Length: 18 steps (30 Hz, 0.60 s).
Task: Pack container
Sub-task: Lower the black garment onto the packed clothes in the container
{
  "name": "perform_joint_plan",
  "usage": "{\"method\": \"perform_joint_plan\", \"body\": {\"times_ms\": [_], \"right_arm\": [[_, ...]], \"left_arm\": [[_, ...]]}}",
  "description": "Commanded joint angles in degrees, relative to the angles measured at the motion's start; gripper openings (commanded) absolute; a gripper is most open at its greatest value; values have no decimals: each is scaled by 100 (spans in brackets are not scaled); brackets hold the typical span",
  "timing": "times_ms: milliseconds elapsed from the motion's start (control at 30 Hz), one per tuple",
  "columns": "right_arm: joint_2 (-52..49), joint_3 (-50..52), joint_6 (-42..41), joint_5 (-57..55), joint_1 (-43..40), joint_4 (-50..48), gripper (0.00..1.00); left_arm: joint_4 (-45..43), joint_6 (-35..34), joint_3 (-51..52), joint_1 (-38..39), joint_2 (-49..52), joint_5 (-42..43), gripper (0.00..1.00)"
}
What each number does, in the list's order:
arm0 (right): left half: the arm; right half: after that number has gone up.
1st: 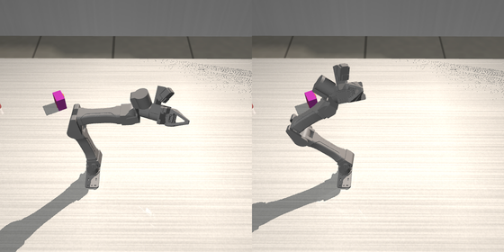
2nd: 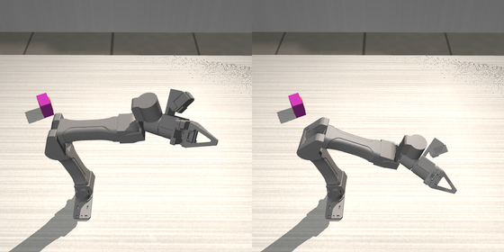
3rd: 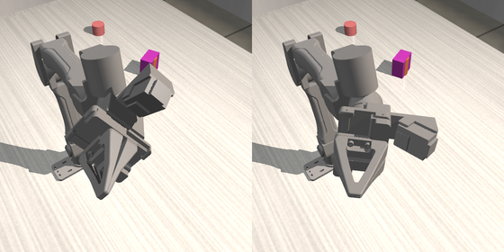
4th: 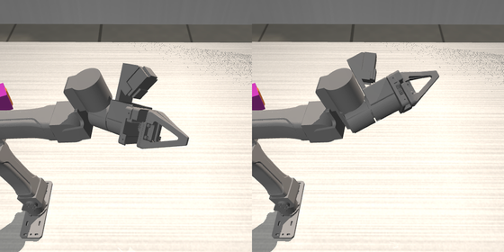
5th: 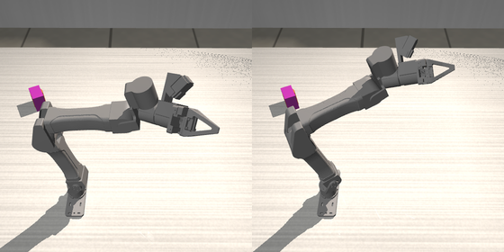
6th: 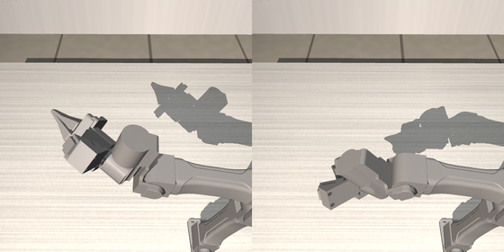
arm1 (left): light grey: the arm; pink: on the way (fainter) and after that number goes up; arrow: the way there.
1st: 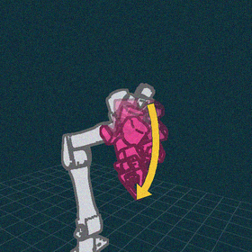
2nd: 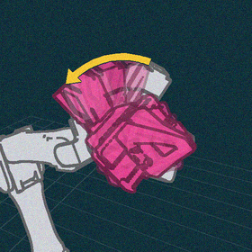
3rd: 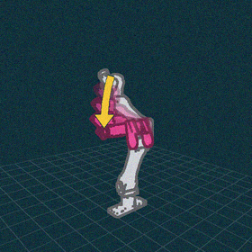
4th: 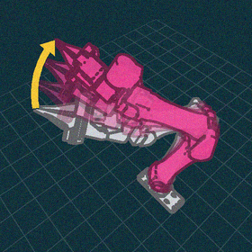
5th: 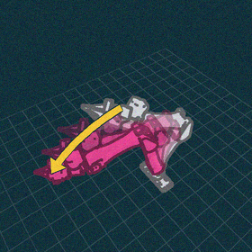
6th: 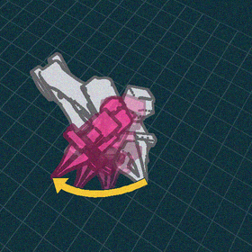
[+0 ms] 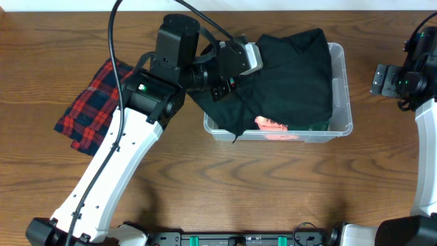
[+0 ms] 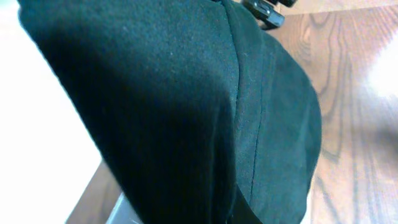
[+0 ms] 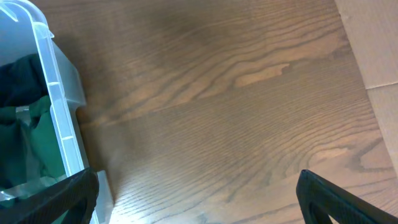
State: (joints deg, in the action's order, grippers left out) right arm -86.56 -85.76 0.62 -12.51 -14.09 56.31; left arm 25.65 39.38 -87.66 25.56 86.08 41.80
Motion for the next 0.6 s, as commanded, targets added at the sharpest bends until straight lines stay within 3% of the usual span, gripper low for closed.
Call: {"method": "perform_joint_plan", "body": {"times_ms": [0, 367, 567], "right_arm": [[-7, -37, -59, -79, -15, 7, 99], [-7, -37, -59, -76, -15, 7, 99], [-7, -37, -59, -79, -15, 7, 99]], "left_arm": [[-282, 133, -162, -17, -120, 122, 6], [-398, 223, -162, 66, 219, 118, 6], [-957, 216, -190, 66, 243, 105, 6]]}}
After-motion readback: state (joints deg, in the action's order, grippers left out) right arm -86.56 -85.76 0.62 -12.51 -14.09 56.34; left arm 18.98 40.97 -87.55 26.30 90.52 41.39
